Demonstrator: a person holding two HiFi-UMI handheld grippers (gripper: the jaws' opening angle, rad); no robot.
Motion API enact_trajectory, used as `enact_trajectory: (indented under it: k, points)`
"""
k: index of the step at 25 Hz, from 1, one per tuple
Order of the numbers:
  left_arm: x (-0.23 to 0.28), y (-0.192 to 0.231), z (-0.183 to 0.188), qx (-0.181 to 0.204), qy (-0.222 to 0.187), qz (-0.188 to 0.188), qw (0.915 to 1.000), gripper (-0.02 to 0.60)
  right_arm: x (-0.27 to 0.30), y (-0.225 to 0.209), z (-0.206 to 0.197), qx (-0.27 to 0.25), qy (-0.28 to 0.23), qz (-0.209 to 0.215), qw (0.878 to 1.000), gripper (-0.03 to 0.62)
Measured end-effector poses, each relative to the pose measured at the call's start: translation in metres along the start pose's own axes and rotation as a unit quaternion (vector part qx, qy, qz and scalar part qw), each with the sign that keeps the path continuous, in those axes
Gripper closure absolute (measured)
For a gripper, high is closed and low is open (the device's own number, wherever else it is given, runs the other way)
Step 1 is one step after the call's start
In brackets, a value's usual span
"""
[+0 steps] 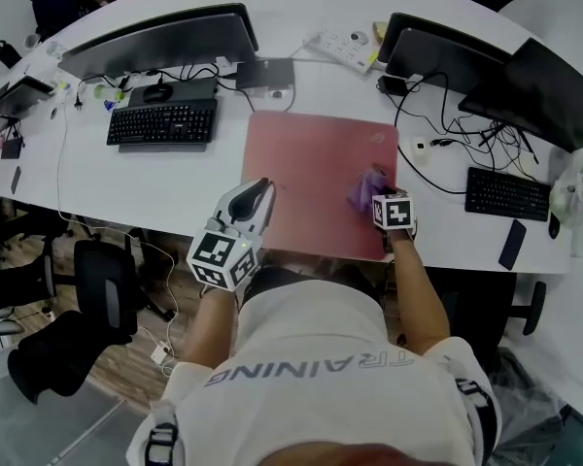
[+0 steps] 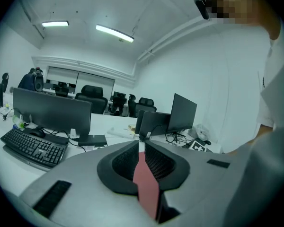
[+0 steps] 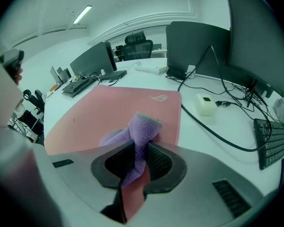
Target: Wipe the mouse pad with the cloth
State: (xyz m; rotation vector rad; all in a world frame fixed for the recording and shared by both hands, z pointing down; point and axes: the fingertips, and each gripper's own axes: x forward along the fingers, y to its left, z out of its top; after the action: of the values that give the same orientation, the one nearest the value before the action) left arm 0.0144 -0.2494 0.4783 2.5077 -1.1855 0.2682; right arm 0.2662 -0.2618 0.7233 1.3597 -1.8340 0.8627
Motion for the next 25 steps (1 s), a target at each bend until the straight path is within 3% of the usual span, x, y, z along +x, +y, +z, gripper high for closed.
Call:
enact_trajectory:
  k: [8, 13, 19, 25]
  points:
    - [-0.002, -0.010, -0.010, -0.005, 0.012, 0.026, 0.9996, 0.548, -0.015, -0.057, -0.022, 0.026, -0.012, -0.020, 0.999, 0.511]
    - [-0.008, -0.009, -0.011, -0.008, 0.011, 0.026, 0.9996, 0.548, -0.033, -0.068, -0.022, 0.093, -0.028, -0.029, 0.995, 0.511]
    - [-0.021, 0.012, -0.002, -0.010, -0.003, 0.015, 0.9998, 0.548, -0.063, -0.035, 0.015, 0.094, -0.087, -0.022, 0.991, 0.511]
    - [-0.054, 0.051, 0.001, -0.014, -0.011, 0.013, 0.9998, 0.548, -0.080, 0.058, 0.061, 0.075, -0.146, 0.045, 0.985, 0.511]
